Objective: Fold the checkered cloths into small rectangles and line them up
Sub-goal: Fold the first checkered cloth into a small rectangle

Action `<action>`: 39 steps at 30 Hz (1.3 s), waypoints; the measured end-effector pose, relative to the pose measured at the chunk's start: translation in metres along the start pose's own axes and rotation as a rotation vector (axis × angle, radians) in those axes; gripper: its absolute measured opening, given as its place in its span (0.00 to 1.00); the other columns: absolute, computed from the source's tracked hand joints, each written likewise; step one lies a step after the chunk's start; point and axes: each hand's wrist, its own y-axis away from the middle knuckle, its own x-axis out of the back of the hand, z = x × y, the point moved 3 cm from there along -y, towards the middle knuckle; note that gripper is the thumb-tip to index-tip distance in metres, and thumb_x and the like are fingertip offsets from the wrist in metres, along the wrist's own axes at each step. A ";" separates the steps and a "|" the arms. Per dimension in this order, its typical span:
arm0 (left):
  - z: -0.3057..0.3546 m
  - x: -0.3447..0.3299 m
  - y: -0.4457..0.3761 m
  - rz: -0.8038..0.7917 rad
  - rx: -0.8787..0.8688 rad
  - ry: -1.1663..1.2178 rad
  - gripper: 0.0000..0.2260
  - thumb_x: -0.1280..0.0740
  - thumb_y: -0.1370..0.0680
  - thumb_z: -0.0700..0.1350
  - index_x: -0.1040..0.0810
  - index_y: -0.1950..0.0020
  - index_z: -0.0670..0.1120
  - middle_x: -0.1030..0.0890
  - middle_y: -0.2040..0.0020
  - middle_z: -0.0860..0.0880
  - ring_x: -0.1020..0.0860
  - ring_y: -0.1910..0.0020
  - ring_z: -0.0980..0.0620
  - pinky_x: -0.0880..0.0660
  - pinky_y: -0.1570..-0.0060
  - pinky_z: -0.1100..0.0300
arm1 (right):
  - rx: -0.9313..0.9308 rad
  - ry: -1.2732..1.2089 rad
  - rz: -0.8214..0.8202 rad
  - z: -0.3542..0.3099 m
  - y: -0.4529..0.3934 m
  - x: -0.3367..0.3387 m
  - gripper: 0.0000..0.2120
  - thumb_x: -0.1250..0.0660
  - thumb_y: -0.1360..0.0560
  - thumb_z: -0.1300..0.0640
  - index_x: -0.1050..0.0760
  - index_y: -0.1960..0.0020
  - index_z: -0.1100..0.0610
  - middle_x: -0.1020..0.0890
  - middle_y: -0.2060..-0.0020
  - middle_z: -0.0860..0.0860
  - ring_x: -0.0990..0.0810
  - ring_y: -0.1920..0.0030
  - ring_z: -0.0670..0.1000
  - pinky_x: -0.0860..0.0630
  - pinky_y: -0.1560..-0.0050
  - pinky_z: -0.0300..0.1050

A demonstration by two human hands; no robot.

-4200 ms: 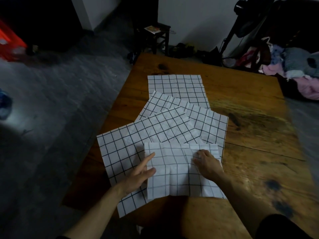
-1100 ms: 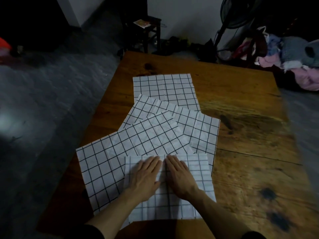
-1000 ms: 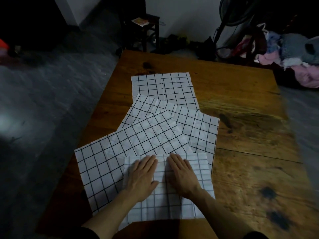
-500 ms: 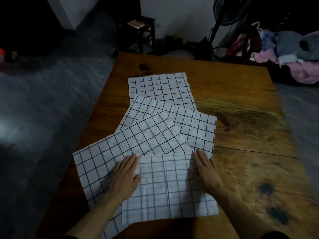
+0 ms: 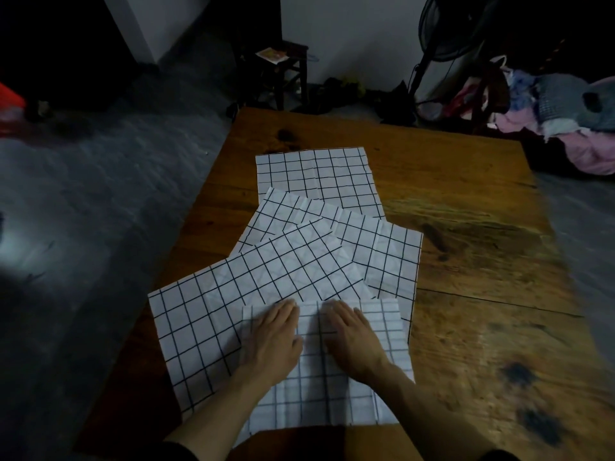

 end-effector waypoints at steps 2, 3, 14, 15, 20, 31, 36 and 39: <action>-0.008 -0.001 0.003 -0.005 0.003 0.027 0.29 0.43 0.18 0.55 0.47 0.20 0.46 0.47 0.20 0.49 0.51 0.21 0.51 0.58 0.26 0.57 | -0.014 -0.002 -0.001 0.004 0.001 -0.004 0.34 0.54 0.25 0.41 0.45 0.22 0.55 0.43 0.22 0.52 0.48 0.22 0.52 0.54 0.23 0.50; -0.014 -0.001 0.007 -0.011 0.010 0.031 0.29 0.43 0.18 0.54 0.48 0.20 0.46 0.49 0.19 0.50 0.52 0.21 0.51 0.59 0.26 0.57 | -0.035 -0.002 -0.009 0.009 0.002 -0.006 0.34 0.53 0.24 0.41 0.47 0.22 0.55 0.45 0.22 0.52 0.50 0.22 0.52 0.57 0.24 0.48; -0.045 0.011 0.007 0.042 0.093 0.031 0.23 0.35 0.21 0.50 0.30 0.28 0.44 0.31 0.27 0.47 0.33 0.29 0.48 0.35 0.29 0.52 | -0.172 -0.030 0.034 0.040 0.011 0.008 0.32 0.40 0.21 0.49 0.47 0.22 0.55 0.47 0.22 0.50 0.50 0.22 0.50 0.54 0.23 0.49; -0.043 0.013 0.003 0.048 0.093 0.017 0.22 0.34 0.22 0.51 0.29 0.29 0.44 0.29 0.29 0.47 0.32 0.31 0.47 0.33 0.31 0.51 | -0.171 -0.040 0.052 0.040 0.010 0.010 0.30 0.40 0.21 0.49 0.44 0.23 0.55 0.43 0.22 0.50 0.47 0.23 0.51 0.52 0.23 0.49; -0.026 0.019 -0.021 0.023 0.042 0.022 0.22 0.33 0.24 0.51 0.30 0.31 0.48 0.27 0.35 0.50 0.30 0.36 0.49 0.31 0.36 0.53 | -0.075 -0.066 0.170 0.034 0.003 0.020 0.25 0.37 0.26 0.52 0.32 0.30 0.54 0.29 0.32 0.50 0.32 0.31 0.51 0.35 0.30 0.49; -0.027 0.027 -0.055 -0.200 0.057 -0.124 0.28 0.27 0.30 0.58 0.33 0.35 0.55 0.28 0.39 0.53 0.30 0.40 0.49 0.33 0.41 0.53 | -0.075 -0.139 0.133 0.013 -0.025 0.027 0.28 0.33 0.27 0.49 0.32 0.29 0.52 0.29 0.32 0.50 0.33 0.31 0.52 0.39 0.28 0.50; -0.027 0.033 -0.060 -0.247 0.063 -0.029 0.09 0.30 0.27 0.52 0.29 0.53 0.55 0.23 0.55 0.56 0.26 0.52 0.51 0.32 0.46 0.53 | -0.048 -0.152 0.149 0.003 -0.036 0.034 0.27 0.32 0.29 0.50 0.29 0.32 0.55 0.27 0.34 0.52 0.31 0.32 0.54 0.37 0.31 0.49; -0.021 0.045 -0.058 -0.208 0.030 0.052 0.04 0.32 0.25 0.48 0.28 0.56 0.54 0.23 0.59 0.55 0.24 0.56 0.51 0.29 0.47 0.53 | 0.018 -0.131 0.117 -0.004 -0.044 0.040 0.27 0.31 0.30 0.49 0.29 0.33 0.54 0.25 0.36 0.52 0.29 0.35 0.54 0.35 0.31 0.52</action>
